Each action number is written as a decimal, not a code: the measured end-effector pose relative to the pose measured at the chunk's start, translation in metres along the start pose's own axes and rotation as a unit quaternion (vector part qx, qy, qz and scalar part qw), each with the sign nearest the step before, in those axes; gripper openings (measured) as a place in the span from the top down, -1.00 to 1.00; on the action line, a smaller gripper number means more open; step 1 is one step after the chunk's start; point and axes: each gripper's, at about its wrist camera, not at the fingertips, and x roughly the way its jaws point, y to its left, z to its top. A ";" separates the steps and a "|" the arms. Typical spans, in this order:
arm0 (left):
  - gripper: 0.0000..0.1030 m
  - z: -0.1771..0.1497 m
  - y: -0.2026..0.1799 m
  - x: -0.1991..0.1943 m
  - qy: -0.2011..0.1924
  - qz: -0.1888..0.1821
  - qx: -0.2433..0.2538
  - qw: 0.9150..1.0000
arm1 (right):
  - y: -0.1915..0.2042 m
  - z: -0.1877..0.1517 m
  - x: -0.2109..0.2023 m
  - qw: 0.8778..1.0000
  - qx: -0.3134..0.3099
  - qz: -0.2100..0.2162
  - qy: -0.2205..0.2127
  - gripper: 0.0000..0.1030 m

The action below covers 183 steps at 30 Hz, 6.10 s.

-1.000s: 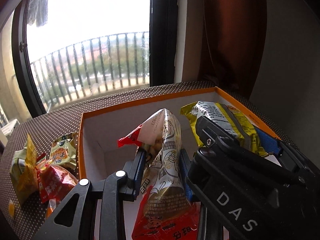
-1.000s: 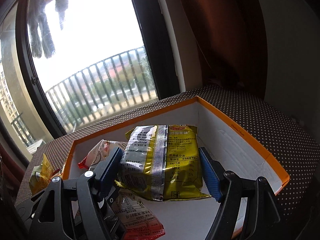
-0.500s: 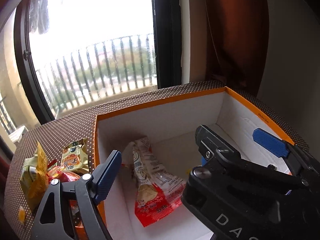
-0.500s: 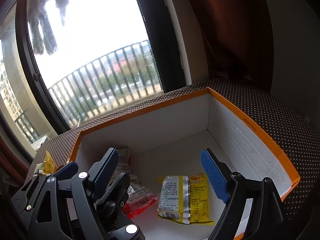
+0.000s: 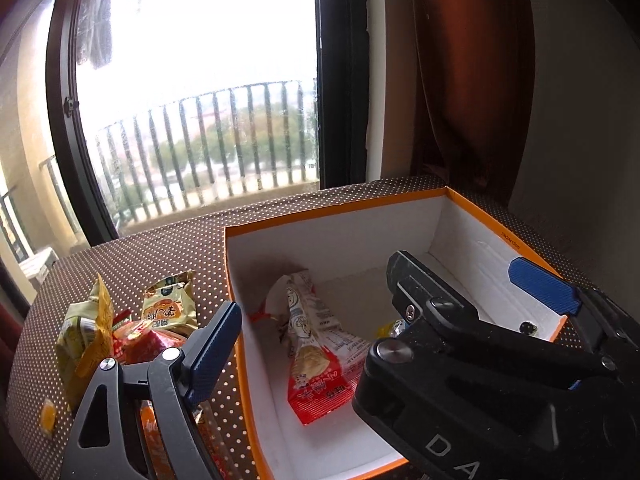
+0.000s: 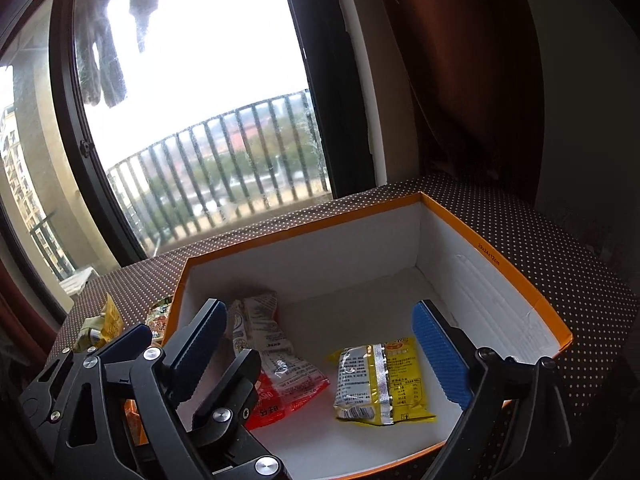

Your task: Organize snacks

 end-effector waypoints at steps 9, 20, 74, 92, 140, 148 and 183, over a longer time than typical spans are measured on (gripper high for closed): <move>-0.66 -0.006 0.010 -0.024 -0.016 0.002 -0.011 1.000 | 0.022 -0.004 -0.024 1.000 -0.013 -0.001 -0.014 -0.86; -0.66 -0.019 0.035 -0.055 -0.038 0.017 -0.028 0.999 | 0.056 -0.012 -0.048 0.999 -0.030 0.016 -0.029 -0.86; -0.64 -0.145 0.172 -0.020 0.045 0.122 -0.131 0.983 | 0.184 -0.131 0.031 0.988 -0.102 0.080 0.087 -0.86; -0.64 -0.160 0.190 0.019 0.098 0.133 -0.143 0.976 | 0.191 -0.149 0.070 0.981 -0.126 0.054 0.141 -0.86; -0.58 -0.155 0.290 -0.017 0.072 0.200 -0.124 0.969 | 0.292 -0.148 0.051 0.971 -0.140 0.148 0.124 -0.18; -0.35 -0.164 0.302 0.000 0.099 0.190 -0.138 0.967 | 0.305 -0.158 0.065 0.968 -0.144 0.147 0.141 -0.18; 0.54 -0.179 0.234 -0.054 0.070 0.155 -0.188 0.967 | 0.271 -0.156 0.041 0.970 -0.137 0.143 0.140 -0.19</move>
